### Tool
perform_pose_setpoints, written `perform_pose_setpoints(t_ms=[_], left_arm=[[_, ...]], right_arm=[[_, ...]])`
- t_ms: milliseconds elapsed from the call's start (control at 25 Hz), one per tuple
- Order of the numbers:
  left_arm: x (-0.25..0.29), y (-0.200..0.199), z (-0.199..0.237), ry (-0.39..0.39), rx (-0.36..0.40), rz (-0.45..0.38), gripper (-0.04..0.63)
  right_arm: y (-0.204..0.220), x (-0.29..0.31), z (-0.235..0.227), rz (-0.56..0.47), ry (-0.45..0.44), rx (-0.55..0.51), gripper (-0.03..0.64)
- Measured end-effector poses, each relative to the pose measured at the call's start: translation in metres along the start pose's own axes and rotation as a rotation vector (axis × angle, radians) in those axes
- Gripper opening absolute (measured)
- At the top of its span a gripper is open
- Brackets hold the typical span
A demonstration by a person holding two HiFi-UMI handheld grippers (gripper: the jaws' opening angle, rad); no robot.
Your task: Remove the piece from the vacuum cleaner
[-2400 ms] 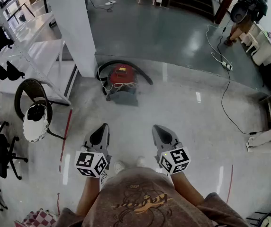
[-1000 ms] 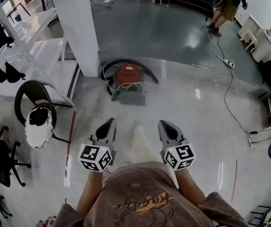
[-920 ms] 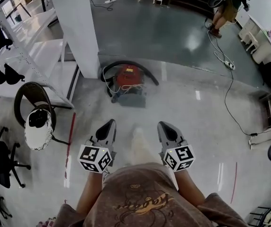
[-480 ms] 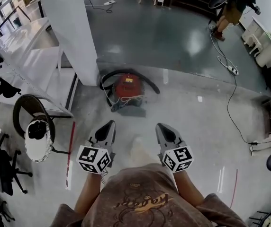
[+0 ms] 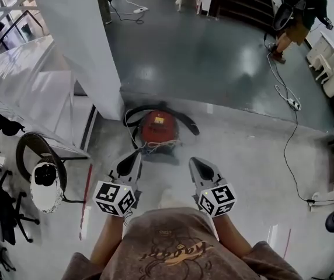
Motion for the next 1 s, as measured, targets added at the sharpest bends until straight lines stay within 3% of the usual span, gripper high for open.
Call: perform_pose_setpoints(t_ms=[160,440,800,1000], left_arm=[[0.023,-0.008,0.006,-0.02,0.009,-0.013,0.002],[0.04,-0.018,0.023,-0.027,0.01,-0.013,0.002],[0.053,-0.033,0.048,0.027,0.006,-0.012,0.002],[0.056,-0.037,0.06,0.006,0.041,-0.041,0.002]], right_arm=[[-0.007,0.022,-0.018,0.002,-0.025,-0.007,0.0],[-0.014,0.045,-0.031,-0.015,0.013,0.01,0.0],[-0.024,0.067,-0.021,-0.027,0.042,0.051,0.0],[-0.026,0.084,-0.013,-0.037,0.041,0.036,0.001]])
Point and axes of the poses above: the fingertips, and each gripper's own axes: x forward along the fingers, z to its left, y out of its underside, the point moved 8 cm from there along -x, backward along the fingers, and after that the axes turned 5 degrees about -z, right-handed, at the moved point
